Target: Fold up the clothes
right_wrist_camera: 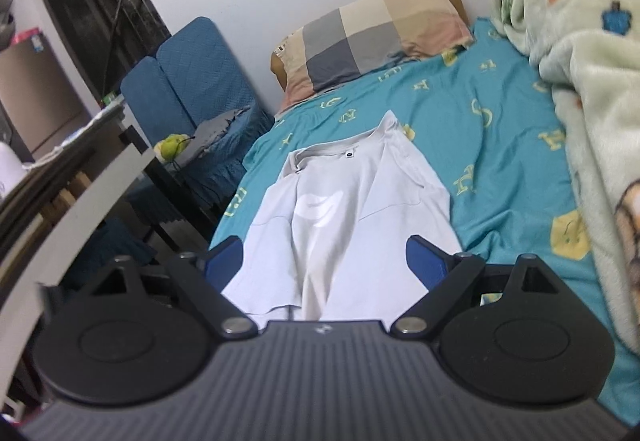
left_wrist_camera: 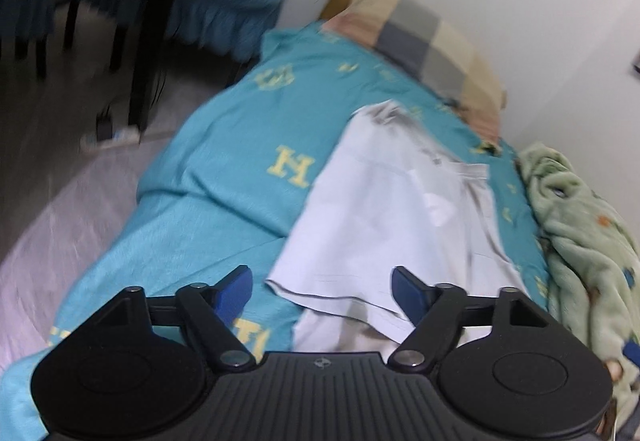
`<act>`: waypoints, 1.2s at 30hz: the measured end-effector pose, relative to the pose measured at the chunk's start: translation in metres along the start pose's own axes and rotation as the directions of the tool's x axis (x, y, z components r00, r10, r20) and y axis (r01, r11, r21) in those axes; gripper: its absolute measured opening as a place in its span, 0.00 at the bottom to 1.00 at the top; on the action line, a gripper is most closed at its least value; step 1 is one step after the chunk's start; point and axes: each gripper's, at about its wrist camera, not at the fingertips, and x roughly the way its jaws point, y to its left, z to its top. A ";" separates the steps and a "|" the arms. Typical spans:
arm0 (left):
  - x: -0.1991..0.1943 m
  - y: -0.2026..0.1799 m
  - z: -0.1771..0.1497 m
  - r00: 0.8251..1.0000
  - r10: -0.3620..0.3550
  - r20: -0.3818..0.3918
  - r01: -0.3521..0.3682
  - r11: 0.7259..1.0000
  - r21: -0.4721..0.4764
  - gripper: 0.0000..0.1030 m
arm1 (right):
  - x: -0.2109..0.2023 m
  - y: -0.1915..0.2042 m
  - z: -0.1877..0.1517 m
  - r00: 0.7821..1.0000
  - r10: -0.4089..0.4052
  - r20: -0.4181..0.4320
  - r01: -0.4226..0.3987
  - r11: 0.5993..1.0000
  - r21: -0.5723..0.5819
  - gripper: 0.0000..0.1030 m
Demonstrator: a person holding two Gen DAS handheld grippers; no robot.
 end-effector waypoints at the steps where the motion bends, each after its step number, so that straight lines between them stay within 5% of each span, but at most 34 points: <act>1: 0.008 0.006 0.002 1.000 0.000 -0.015 0.000 1.000 -0.022 0.68 | 0.001 -0.002 0.000 1.000 0.005 -0.006 -0.005 1.000 0.011 0.87; 5: 0.031 0.014 0.003 0.999 -0.024 -0.049 0.020 0.997 -0.075 0.66 | 0.010 -0.012 -0.002 1.000 0.015 -0.024 -0.014 0.998 0.054 0.87; 6: 0.036 0.013 0.003 0.998 -0.025 -0.057 0.021 0.997 -0.072 0.59 | 0.013 -0.015 -0.003 0.999 0.015 -0.032 -0.013 0.998 0.065 0.87; 8: 0.039 0.012 0.001 0.999 -0.012 -0.048 0.010 0.999 -0.053 0.41 | 0.020 -0.019 -0.003 0.999 0.024 -0.042 -0.020 0.996 0.086 0.87; 10: 0.040 0.013 0.002 0.999 -0.009 -0.034 0.007 0.998 -0.063 0.05 | 0.024 -0.021 -0.003 0.998 0.025 -0.049 -0.020 0.995 0.093 0.87; 17: 0.001 0.013 0.035 0.988 -0.024 0.155 0.043 0.992 -0.118 0.02 | 0.020 -0.022 -0.003 0.999 0.033 -0.040 -0.028 0.994 0.106 0.87; 22: -0.019 0.002 0.109 0.963 0.008 0.270 0.008 0.998 -0.056 0.02 | 0.020 -0.022 -0.003 0.999 0.018 -0.043 -0.014 0.995 0.097 0.87; 26: -0.015 -0.003 0.182 0.944 0.088 0.317 -0.090 0.996 -0.008 0.02 | 0.029 -0.026 -0.002 0.998 -0.001 -0.055 0.006 0.995 0.100 0.87; 31: 0.028 0.007 0.251 0.931 0.224 0.288 -0.244 0.969 0.034 0.02 | 0.045 -0.030 0.002 0.997 -0.045 -0.060 0.050 0.995 0.088 0.87; 36: 0.091 0.040 0.258 0.932 0.304 0.197 -0.319 0.947 0.045 0.03 | 0.066 -0.045 0.008 0.993 -0.104 -0.055 0.109 0.989 0.096 0.87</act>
